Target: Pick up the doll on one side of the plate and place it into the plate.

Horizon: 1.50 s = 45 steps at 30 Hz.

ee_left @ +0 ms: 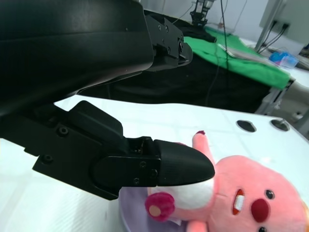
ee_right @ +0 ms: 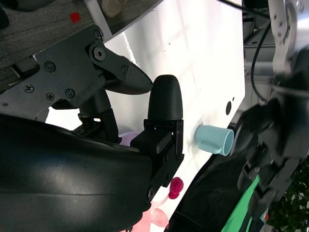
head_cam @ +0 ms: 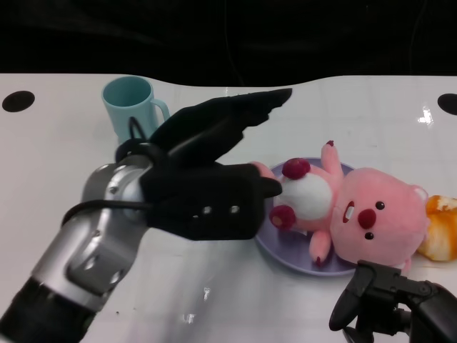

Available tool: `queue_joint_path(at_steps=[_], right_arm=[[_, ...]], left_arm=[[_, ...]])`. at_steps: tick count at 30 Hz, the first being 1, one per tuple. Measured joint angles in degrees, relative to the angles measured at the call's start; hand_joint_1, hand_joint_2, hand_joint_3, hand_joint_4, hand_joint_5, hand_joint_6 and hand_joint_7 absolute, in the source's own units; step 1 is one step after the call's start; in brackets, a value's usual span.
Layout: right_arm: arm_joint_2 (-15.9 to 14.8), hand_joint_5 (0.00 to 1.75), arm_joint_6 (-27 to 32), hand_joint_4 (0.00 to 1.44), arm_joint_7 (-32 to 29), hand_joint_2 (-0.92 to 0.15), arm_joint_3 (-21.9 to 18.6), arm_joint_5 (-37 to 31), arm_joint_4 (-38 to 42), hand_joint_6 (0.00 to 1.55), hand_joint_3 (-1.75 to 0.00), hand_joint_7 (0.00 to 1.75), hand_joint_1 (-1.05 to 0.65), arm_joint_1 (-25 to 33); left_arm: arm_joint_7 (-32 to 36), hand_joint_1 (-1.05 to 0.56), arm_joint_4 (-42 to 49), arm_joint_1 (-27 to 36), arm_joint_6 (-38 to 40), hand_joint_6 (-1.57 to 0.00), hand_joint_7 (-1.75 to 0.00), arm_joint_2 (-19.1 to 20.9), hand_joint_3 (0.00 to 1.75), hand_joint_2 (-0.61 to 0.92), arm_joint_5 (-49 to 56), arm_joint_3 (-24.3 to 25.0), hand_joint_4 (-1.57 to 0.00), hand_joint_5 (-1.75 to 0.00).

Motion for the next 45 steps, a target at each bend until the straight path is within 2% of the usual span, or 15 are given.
queue_joint_path(at_steps=[5,8,9,14,17,18,20,21,22,25,29,31,35,41,45], right_arm=[[0.0,1.74,0.0,0.64,0.2,-0.57,-0.1,0.0,0.0,0.57,-1.06,1.42,-0.19,0.1],[0.0,1.74,0.0,0.63,0.3,-0.57,-0.2,0.2,-0.1,0.57,-1.06,1.42,-0.20,0.2],[0.0,1.74,0.0,0.63,0.3,-0.57,-0.3,0.2,-0.1,0.57,-1.06,1.42,-0.20,0.3],[0.0,1.74,0.0,0.63,0.3,-0.58,-0.3,0.2,-0.2,0.57,-1.06,1.42,-0.21,0.2],[0.0,1.74,0.0,0.64,0.3,-0.58,-0.3,0.1,-0.2,0.57,-1.05,1.42,-0.22,0.2],[0.0,1.74,0.0,0.64,0.3,-0.58,-0.3,0.0,-0.2,0.58,-1.05,1.42,-0.23,0.1],[0.0,1.73,0.0,0.64,0.3,-0.58,-0.3,-0.1,-0.2,0.58,-1.05,1.42,-0.23,0.1],[0.0,1.73,0.0,0.64,0.3,-0.58,-0.2,-0.1,-0.2,0.58,-1.04,1.41,-0.23,0.1],[0.0,1.73,-0.1,0.64,0.3,-0.58,-0.2,-0.2,-0.2,0.58,-1.04,1.41,-0.23,0.1],[0.0,1.72,-0.1,0.65,0.3,-0.59,-0.2,-0.2,-0.2,0.58,-1.03,1.41,-0.23,0.0],[0.0,1.71,-0.1,0.65,0.3,-0.59,-0.1,-0.3,-0.2,0.59,-1.03,1.40,-0.23,0.0],[0.0,1.71,0.0,0.65,0.2,-0.59,0.0,-0.3,-0.2,0.59,-1.03,1.40,-0.23,-0.1],[0.0,1.71,0.0,0.65,0.2,-0.58,0.0,-0.3,-0.2,0.60,-1.03,1.40,-0.23,-0.2],[0.0,1.72,0.0,0.65,0.2,-0.58,0.0,-0.3,-0.2,0.59,-1.03,1.40,-0.24,-0.2],[0.0,1.72,0.0,0.65,0.3,-0.58,-0.1,-0.1,-0.2,0.59,-1.04,1.40,-0.23,-0.1]], left_arm=[[-0.1,-0.85,-2.4,5.8,-3.8,-0.27,-0.10,0.9,0.46,0.92,-5.5,4.2,-0.30,-0.32],[0.5,-0.76,-3.5,10.2,-7.2,-0.40,-0.11,0.2,0.39,0.92,-10.7,7.3,-0.22,-0.75],[0.5,-0.73,-4.1,11.6,-7.8,-0.43,-0.12,-0.3,0.38,0.92,-12.4,8.2,-0.20,-0.83],[0.5,-0.59,-6.9,17.6,-9.0,-0.59,-0.19,-2.2,0.28,0.92,-19.2,11.9,-0.23,-1.02],[0.5,-0.51,-9.2,21.5,-9.1,-0.67,-0.26,-3.5,0.24,0.92,-23.4,13.7,-0.36,-1.11],[0.5,-0.48,-10.2,22.8,-9.1,-0.69,-0.29,-4.0,0.24,0.92,-24.8,14.2,-0.40,-1.15],[0.5,-0.45,-12.3,25.7,-8.8,-0.60,-0.54,-4.9,0.27,0.92,-27.8,15.2,-0.42,-1.21],[0.5,-0.42,-13.1,26.9,-8.5,-0.55,-0.68,-5.4,0.32,0.89,-29.1,15.6,-0.44,-1.23],[0.5,-0.39,-14.2,28.1,-7.3,-0.55,-0.81,-6.0,0.55,0.76,-31.0,16.1,-0.50,-1.24],[1.1,-0.34,-18.3,31.3,-0.3,-0.62,-1.02,-7.4,0.99,0.55,-36.5,17.3,-0.66,-1.31],[3.4,-0.31,-23.7,35.4,9.9,-0.67,-1.18,-8.1,1.15,0.50,-42.6,19.3,-0.75,-1.41],[4.7,-0.28,-26.1,37.2,14.5,-0.66,-1.24,-8.4,1.28,0.44,-45.7,20.5,-0.72,-1.51],[5.3,-0.22,-29.5,40.4,21.4,-0.70,-1.32,-8.2,1.38,0.43,-51.0,22.4,-0.74,-1.61],[5.3,-0.19,-32.9,43.9,27.3,-0.72,-1.56,-6.1,1.24,0.54,-54.2,23.2,-0.83,-1.74],[5.6,-0.18,-33.4,45.0,29.8,-0.70,-1.69,-5.6,1.31,0.50,-55.0,23.2,-0.87,-1.75]])
